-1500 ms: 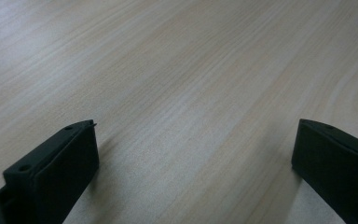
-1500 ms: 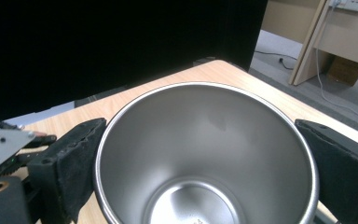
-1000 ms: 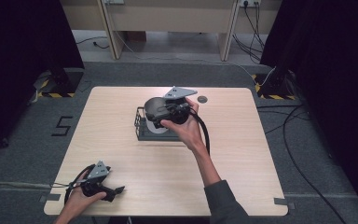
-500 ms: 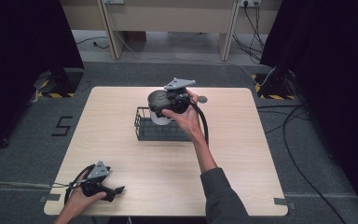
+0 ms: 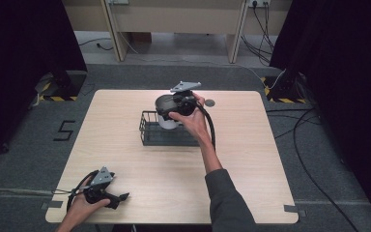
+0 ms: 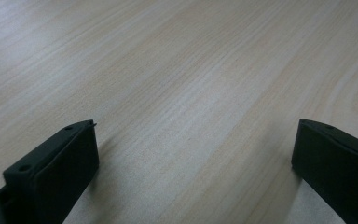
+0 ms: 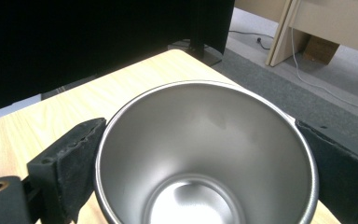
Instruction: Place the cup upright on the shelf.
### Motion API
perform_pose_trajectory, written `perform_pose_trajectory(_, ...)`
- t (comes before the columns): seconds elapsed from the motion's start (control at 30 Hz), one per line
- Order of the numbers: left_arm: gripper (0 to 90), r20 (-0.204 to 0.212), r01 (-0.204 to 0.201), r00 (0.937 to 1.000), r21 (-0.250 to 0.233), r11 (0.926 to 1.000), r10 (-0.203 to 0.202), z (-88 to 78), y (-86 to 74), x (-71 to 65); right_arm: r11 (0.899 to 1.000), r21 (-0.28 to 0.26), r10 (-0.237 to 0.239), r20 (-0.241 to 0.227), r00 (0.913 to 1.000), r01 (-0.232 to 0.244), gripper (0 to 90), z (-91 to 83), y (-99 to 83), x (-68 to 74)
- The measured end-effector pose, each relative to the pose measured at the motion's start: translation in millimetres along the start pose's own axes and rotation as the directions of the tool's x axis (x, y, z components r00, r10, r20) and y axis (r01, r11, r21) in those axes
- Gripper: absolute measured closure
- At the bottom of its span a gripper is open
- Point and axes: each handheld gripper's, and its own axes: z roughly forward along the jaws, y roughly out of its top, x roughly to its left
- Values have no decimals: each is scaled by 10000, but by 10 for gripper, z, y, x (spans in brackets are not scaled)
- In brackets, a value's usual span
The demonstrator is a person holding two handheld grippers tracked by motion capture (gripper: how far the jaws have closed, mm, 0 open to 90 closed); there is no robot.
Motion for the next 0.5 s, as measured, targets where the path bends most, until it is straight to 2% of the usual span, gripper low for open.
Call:
perform_pose_trajectory(0.23,0,-3,2,10000,-13,10000,-2,0,-2,-1,9998,176,29,-23,10000,-28,62,55,-47,-13)
perform_pose_trajectory(0.5,0,0,2,10000,-13,10000,-2,-1,-2,-2,9990,329,301,-153,9994,-296,61,123,-149,-63)
